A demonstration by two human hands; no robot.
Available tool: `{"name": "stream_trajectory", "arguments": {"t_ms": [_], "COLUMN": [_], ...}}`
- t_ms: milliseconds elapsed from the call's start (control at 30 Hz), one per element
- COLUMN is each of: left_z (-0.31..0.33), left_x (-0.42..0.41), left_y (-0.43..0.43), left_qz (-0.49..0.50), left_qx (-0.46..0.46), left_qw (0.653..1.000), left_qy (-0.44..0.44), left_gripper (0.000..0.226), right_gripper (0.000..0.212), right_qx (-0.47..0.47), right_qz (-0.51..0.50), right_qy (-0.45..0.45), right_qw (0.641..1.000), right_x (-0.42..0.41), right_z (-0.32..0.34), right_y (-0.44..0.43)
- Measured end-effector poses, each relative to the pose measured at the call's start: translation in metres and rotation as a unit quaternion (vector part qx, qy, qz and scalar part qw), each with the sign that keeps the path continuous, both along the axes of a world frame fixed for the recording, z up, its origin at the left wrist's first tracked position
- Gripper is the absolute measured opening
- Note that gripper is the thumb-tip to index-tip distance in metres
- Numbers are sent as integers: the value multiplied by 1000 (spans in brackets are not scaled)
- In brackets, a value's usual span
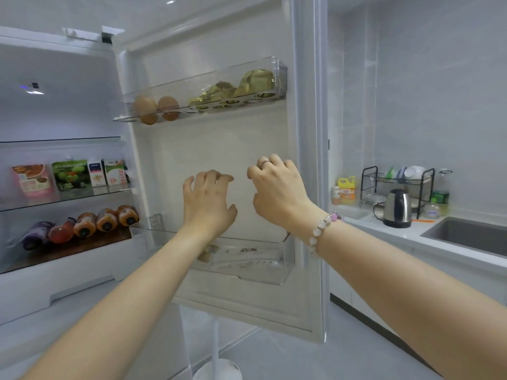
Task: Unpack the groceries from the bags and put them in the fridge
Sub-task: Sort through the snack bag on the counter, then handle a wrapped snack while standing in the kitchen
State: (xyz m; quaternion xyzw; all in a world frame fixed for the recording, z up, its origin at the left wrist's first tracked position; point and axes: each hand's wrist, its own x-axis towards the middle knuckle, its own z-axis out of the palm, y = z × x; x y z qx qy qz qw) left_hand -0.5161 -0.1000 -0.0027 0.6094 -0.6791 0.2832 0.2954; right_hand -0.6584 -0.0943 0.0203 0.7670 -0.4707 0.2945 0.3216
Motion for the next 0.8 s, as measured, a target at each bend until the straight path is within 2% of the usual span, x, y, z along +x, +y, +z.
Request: {"name": "stream_trajectory", "arguments": {"t_ms": [100, 233, 300, 400, 467, 567, 800], "left_z": [6, 5, 2, -6, -20, -42, -69], "left_x": [-21, -65, -99, -162, -209, -278, -410], "left_y": [7, 13, 19, 24, 29, 42, 77], "left_qz": [-63, -165, -221, -279, -312, -376, -447], "left_qx": [-36, -191, -214, -169, -97, -21, 38], "left_qw": [997, 966, 949, 943, 944, 924, 886], "left_qy": [22, -56, -71, -65, -49, -58, -116], "left_gripper": [51, 50, 50, 55, 57, 55, 58], "right_gripper": [32, 33, 31, 29, 27, 26, 35], "right_qx": [-18, -5, 11, 58, 86, 100, 141], "right_qz": [-40, -117, -177, -266, -313, -378, -532], "right_qy": [-17, -41, -50, -50, -39, -34, -68], "right_qw": [999, 992, 983, 961, 945, 920, 832], "right_x": [-29, -83, -116, -170, -204, -260, -390], "right_z": [2, 1, -7, -32, -49, -65, -95], "right_y": [14, 29, 35, 48, 65, 97, 193]}}
